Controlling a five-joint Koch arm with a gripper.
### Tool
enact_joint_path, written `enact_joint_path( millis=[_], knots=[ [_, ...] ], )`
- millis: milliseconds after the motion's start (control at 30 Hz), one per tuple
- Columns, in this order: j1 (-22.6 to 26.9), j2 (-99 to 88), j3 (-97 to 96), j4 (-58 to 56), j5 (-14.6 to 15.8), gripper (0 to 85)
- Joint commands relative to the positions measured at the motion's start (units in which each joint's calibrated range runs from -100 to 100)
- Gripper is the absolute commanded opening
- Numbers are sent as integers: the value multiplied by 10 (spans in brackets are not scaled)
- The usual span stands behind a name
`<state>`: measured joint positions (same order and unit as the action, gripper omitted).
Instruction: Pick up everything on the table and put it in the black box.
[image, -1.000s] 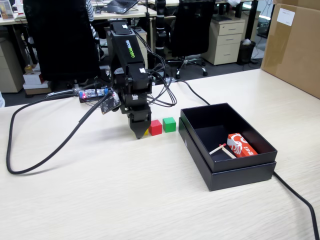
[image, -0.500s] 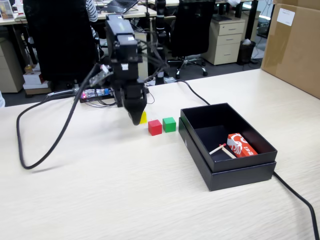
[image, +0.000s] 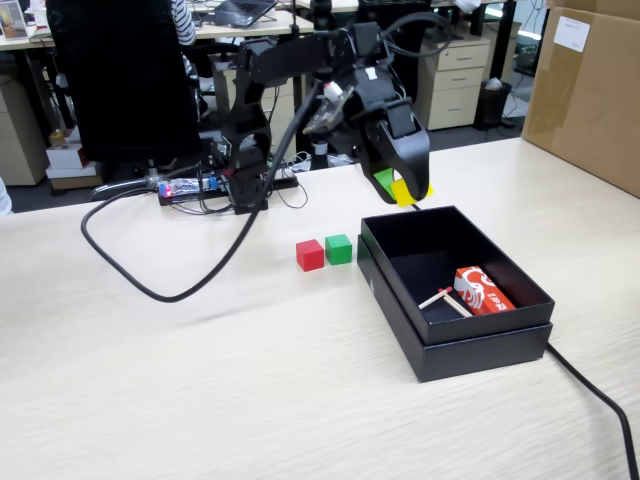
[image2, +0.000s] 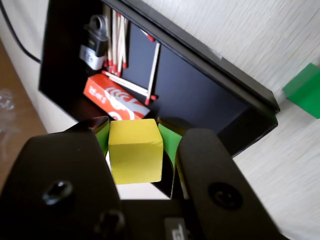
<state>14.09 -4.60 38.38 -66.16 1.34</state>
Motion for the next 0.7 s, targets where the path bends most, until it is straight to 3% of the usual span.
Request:
enact_joint_path(
  millis=[0,333,433,667],
  knots=[
    [12,73,67,4,6,9],
    [21,270,91,-2,13,11],
    [19,297,83,-2,13,140],
    [16,253,69,-2,13,344]
  ],
)
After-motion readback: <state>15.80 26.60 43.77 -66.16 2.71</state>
